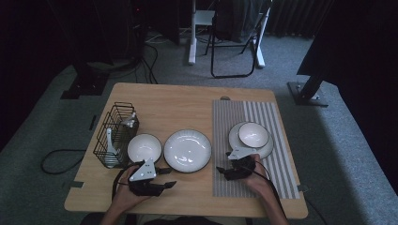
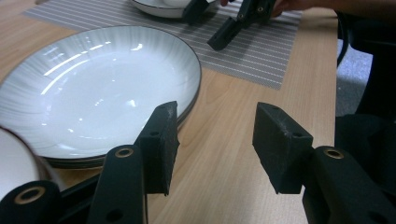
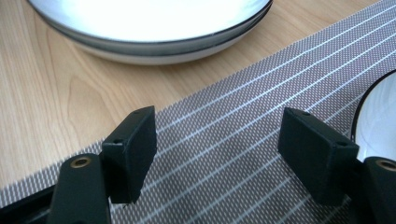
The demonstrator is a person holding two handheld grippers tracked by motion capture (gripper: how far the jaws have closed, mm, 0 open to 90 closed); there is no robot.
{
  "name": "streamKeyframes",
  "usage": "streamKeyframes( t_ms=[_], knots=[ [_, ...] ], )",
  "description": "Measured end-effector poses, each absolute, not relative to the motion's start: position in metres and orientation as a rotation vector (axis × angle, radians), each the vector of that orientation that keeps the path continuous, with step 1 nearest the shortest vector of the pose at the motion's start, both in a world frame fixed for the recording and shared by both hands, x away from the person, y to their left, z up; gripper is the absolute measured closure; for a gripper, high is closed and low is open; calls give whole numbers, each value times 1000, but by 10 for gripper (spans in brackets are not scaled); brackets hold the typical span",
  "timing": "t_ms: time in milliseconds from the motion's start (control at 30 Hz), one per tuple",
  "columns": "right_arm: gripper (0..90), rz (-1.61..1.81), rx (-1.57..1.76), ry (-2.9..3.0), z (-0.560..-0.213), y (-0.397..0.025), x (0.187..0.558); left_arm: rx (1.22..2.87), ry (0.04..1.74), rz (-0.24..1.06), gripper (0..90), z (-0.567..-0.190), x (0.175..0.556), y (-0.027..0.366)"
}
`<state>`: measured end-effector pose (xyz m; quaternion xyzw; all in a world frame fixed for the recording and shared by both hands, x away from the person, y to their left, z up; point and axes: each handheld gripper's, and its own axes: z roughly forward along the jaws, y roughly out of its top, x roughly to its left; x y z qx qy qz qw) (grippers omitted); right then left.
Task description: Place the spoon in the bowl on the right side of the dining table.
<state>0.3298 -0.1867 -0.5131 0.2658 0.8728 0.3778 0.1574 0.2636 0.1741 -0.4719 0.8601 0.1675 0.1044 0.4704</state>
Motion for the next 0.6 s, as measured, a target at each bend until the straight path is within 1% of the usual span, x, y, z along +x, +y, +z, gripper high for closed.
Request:
streamKeyframes(
  t_ms=[233,433,600],
  knots=[
    [274,1098,824,2496,-521,-185,331,2092,431,299,506,-460,267,184],
    [231,1109,857,2477,-523,-181,330,2092,435,349,498,-449,270,189],
    [217,1104,875,2477,-525,-181,331,2101,456,393,501,-443,271,192]
  ],
)
